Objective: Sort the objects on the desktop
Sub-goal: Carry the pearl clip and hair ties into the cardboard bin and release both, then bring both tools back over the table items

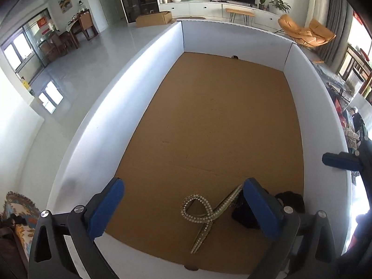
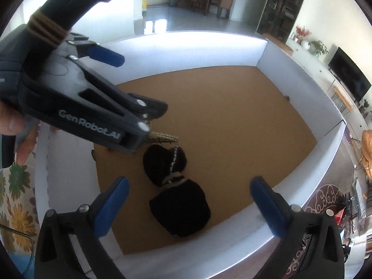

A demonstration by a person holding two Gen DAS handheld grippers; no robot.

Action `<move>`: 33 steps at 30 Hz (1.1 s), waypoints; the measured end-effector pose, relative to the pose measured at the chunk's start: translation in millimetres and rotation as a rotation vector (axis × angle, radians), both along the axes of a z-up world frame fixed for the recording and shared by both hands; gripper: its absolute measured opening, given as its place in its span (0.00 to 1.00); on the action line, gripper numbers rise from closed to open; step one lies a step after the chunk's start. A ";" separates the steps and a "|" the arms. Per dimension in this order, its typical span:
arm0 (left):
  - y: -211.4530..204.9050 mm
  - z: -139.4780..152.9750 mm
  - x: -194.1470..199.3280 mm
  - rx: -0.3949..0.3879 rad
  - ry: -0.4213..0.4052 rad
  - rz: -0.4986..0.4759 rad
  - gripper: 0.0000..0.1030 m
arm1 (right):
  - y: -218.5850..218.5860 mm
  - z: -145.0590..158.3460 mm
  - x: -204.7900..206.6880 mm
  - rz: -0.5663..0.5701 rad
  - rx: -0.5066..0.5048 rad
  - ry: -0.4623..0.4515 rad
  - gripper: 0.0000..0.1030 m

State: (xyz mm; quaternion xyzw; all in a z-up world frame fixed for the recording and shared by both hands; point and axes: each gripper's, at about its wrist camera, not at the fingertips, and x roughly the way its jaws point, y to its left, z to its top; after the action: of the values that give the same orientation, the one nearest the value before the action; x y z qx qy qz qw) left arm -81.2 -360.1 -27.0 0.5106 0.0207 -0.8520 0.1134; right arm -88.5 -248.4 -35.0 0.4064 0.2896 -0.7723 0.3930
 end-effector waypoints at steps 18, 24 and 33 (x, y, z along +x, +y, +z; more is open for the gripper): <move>17.1 27.5 35.7 0.128 0.192 0.025 1.00 | 129.7 59.3 20.9 -0.174 -0.283 0.185 1.00; 94.2 94.6 67.7 0.133 0.406 -0.146 1.00 | 279.8 33.4 3.8 -0.430 -0.270 0.245 1.00; 259.5 54.1 53.3 0.275 0.259 -0.481 1.00 | 441.6 -37.0 -0.6 -0.748 -0.056 0.116 1.00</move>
State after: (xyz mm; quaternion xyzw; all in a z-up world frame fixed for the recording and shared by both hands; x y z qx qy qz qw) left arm -27.9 -100.6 27.0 0.3984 0.0288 -0.9017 -0.1655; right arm -89.1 193.2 -72.0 0.4289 0.1215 -0.8918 0.0777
